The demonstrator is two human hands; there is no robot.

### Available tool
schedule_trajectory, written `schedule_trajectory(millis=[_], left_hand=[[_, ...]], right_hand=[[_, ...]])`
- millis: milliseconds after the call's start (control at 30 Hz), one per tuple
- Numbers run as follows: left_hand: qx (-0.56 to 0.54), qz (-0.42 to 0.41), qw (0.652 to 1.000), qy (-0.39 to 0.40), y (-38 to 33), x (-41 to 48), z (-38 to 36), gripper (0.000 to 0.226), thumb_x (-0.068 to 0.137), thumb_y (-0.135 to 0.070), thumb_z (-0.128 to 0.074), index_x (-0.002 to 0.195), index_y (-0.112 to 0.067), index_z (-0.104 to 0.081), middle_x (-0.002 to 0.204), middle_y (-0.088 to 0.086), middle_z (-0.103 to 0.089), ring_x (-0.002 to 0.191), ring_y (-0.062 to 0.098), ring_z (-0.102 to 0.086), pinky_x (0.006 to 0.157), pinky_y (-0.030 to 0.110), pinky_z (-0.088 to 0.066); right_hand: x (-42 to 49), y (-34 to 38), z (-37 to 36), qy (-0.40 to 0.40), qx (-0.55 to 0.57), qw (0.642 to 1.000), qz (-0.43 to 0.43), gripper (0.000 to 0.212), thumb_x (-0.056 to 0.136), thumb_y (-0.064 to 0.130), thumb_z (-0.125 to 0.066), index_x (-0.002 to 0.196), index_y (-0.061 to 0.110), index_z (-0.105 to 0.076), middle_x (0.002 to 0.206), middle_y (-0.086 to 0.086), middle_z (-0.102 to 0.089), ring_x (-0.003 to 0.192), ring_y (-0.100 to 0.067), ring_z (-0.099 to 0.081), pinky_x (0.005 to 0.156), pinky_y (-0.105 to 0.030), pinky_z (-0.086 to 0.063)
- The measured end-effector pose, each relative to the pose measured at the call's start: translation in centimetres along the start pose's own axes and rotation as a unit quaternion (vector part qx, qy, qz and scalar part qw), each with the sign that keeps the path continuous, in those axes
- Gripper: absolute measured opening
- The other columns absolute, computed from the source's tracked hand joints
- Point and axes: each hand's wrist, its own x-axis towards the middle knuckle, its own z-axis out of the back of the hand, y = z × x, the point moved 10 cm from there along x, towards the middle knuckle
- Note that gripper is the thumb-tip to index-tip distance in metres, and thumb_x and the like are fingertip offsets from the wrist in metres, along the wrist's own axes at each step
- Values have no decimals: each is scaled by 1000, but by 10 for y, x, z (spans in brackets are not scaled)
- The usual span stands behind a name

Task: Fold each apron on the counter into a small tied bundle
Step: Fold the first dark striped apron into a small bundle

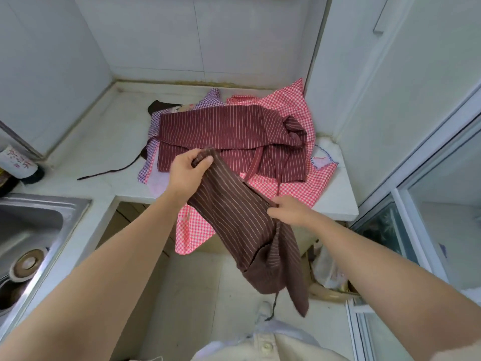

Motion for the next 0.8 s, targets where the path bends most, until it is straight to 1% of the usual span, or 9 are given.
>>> schedule_trajectory(millis=[100,233,333,400,500,567,633,733,800], left_hand=[[140,45,986,-83,26,33,33,17,95,-30,-60,100,-16,-68,88,4,-68,86,27,-65,77,42,-53],[345,42,933,-94,37,70,44,50,87,-32,-65,133,-23,-50,130,11,-51,126,33,-40,107,47,-32],[304,-105,943,82,16,97,-5,66,83,-31,-69,143,-24,-43,143,2,-46,136,24,-30,113,46,-22],[288,-130,914,253,21,97,-47,78,81,-31,-70,149,-25,-33,145,2,-42,140,21,-24,116,47,-17],[249,-96,891,366,42,118,-62,62,83,-22,-69,140,-21,-43,124,4,-54,118,22,-47,103,41,-37],[221,-97,894,378,46,137,-57,21,85,-13,-66,104,-20,-63,89,0,-62,82,18,-58,75,36,-46],[205,-114,893,384,45,152,-53,20,84,-7,-62,71,-22,-57,64,-5,-52,60,11,-48,59,30,-37],[169,-132,887,408,39,167,-53,24,83,-2,-58,62,-13,-51,58,-2,-46,54,8,-42,58,29,-34],[158,-130,885,419,40,181,-50,17,82,-1,-58,66,-4,-58,60,4,-50,56,10,-46,60,30,-38]], right_hand=[[28,34,27,-21,43,998,49,19,93,19,-47,75,14,-48,71,-4,-45,65,-17,-45,63,-32,-31],[64,79,35,-19,61,995,83,21,97,20,-45,76,15,-47,62,3,-40,48,-8,-36,48,-23,-28],[97,106,25,-4,69,993,95,16,95,19,-46,81,13,-50,66,-2,-41,51,-11,-38,48,-24,-29],[113,121,22,-9,73,992,105,17,93,18,-48,81,7,-55,69,-4,-45,58,-14,-43,53,-28,-32],[142,135,20,-20,93,991,93,18,93,14,-50,84,2,-60,67,0,-47,57,-9,-43,55,-26,-32],[155,136,19,-23,89,993,71,16,93,13,-51,82,11,-62,64,5,-48,54,-5,-43,55,-23,-32],[166,130,12,-9,90,995,41,11,92,13,-53,83,14,-59,68,5,-52,60,-8,-47,57,-24,-36],[179,107,-5,15,23,999,-44,20,90,13,-56,107,3,-59,94,-2,-60,82,-16,-58,64,-22,-44],[173,76,-15,50,-27,991,-123,17,89,13,-57,104,7,-56,92,-3,-60,80,-18,-58,65,-25,-45]])
